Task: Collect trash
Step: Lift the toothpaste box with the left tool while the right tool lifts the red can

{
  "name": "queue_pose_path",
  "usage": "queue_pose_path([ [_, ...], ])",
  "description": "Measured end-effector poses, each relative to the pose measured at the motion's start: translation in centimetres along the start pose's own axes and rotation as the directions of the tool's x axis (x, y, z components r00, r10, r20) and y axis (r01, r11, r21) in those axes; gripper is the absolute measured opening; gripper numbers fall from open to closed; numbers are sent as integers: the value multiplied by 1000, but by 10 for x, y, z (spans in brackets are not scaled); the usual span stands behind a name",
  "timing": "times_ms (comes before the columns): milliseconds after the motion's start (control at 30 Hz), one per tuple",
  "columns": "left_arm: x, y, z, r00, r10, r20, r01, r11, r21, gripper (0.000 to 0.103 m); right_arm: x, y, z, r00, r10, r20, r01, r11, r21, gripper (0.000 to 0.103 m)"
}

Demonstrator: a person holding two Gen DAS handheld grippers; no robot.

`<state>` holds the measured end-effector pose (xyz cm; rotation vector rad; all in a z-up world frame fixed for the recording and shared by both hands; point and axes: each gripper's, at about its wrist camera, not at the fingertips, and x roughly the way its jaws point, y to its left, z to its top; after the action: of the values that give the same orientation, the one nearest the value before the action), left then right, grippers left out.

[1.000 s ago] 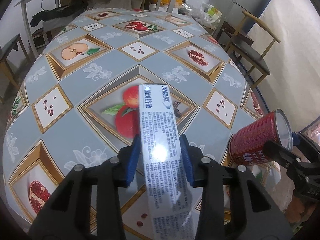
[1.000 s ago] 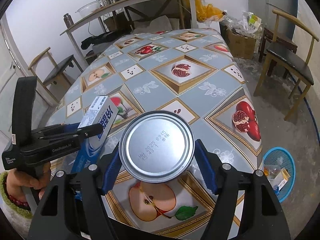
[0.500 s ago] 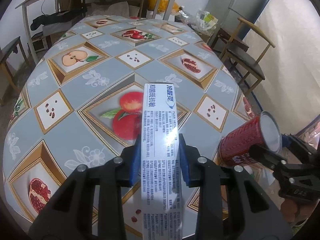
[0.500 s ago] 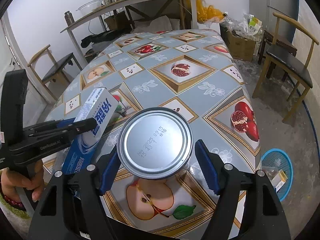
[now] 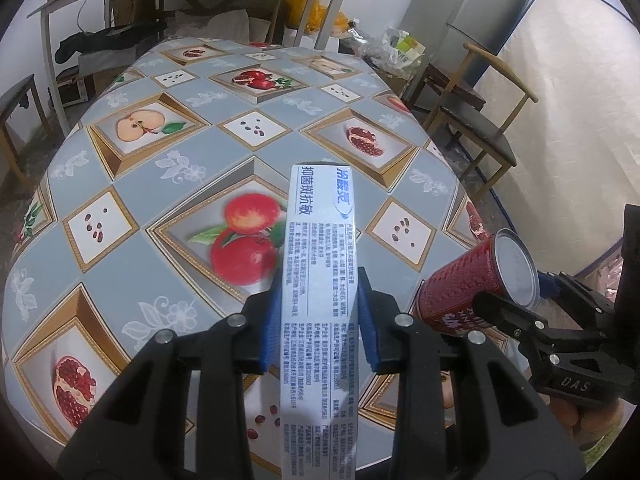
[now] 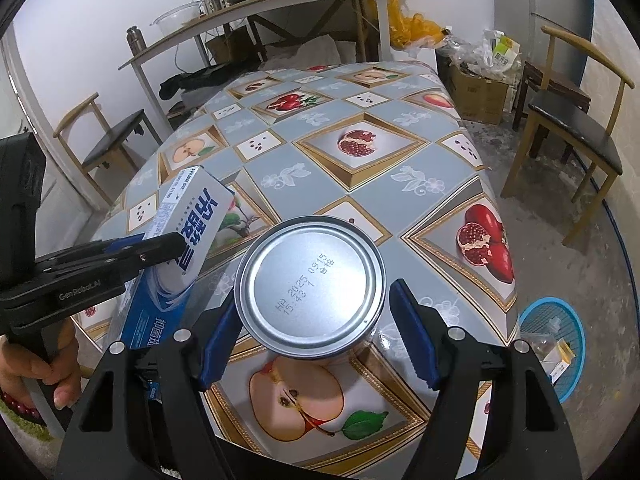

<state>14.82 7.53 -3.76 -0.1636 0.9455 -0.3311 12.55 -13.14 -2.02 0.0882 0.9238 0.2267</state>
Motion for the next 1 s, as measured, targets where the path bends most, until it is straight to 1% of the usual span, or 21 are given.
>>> queue_pose_path([
  [333,-12,-2,1,998,-9,55,9,1000,4,31,-2,-2,0,1000,-19,10,19,1000,4,66],
  [633,-28,-6,5,991,-44,126,45,999,-1,31,-9,-9,0,999,-16,34,15,999,33,66],
  [1000,-44,-24,9,982,-56,179,51,998,35,31,-24,-18,-2,997,-17,71,12,998,60,66],
])
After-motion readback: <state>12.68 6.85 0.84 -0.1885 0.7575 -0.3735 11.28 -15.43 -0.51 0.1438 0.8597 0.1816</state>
